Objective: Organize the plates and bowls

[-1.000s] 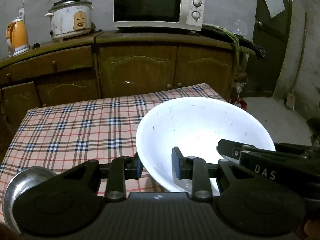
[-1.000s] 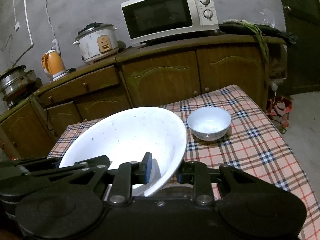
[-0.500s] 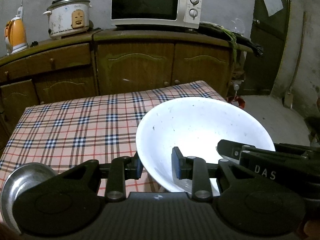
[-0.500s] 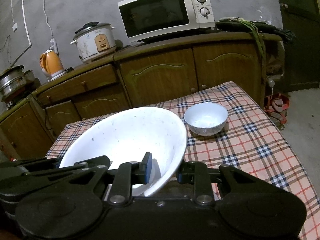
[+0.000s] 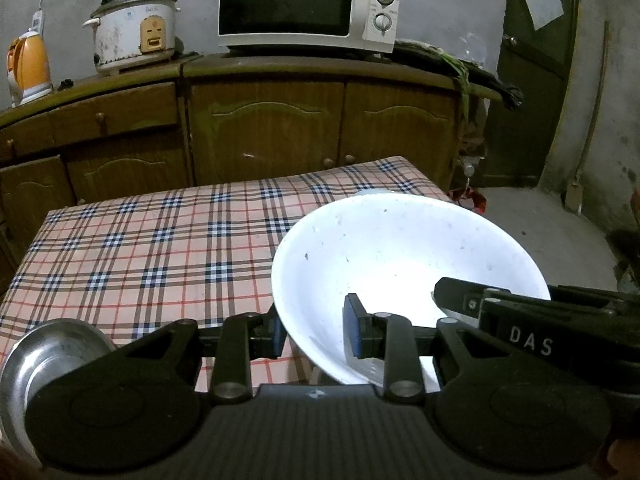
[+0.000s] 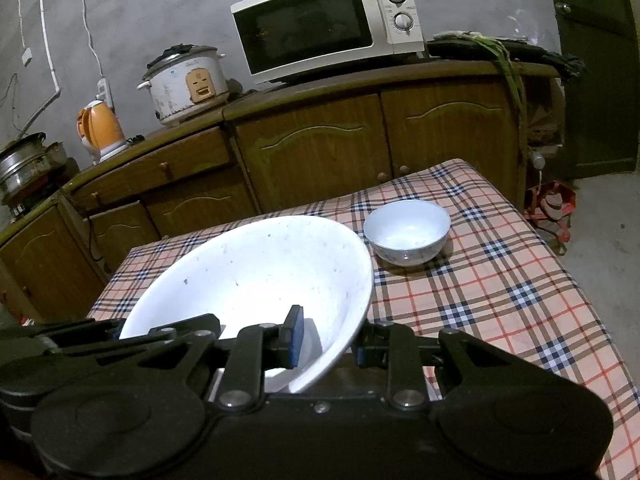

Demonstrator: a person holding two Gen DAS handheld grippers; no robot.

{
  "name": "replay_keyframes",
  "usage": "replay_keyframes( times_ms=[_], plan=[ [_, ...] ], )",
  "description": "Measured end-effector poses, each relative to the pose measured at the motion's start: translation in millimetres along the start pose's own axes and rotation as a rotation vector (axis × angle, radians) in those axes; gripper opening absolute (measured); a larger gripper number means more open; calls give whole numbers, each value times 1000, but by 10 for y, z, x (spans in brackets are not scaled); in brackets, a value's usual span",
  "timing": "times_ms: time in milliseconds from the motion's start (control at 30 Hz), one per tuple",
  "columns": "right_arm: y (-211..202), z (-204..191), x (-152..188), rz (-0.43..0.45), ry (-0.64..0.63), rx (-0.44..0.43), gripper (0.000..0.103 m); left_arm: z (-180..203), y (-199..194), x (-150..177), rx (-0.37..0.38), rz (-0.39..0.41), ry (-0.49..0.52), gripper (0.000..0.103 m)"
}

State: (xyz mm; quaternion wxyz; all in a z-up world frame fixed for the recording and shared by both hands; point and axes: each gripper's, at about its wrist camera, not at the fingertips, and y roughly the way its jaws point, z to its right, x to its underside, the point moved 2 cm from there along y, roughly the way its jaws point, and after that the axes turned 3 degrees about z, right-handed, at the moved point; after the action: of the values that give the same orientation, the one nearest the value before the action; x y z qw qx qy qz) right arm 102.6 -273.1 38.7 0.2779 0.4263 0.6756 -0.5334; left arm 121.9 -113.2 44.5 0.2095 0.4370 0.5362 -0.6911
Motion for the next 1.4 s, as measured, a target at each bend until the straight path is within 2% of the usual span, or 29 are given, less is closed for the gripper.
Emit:
replay_keyframes(
  times_ms=[1400],
  plan=[
    [-179,209,151,-11,24,31,32,196,-37,132,47,-29,32,30]
  ],
)
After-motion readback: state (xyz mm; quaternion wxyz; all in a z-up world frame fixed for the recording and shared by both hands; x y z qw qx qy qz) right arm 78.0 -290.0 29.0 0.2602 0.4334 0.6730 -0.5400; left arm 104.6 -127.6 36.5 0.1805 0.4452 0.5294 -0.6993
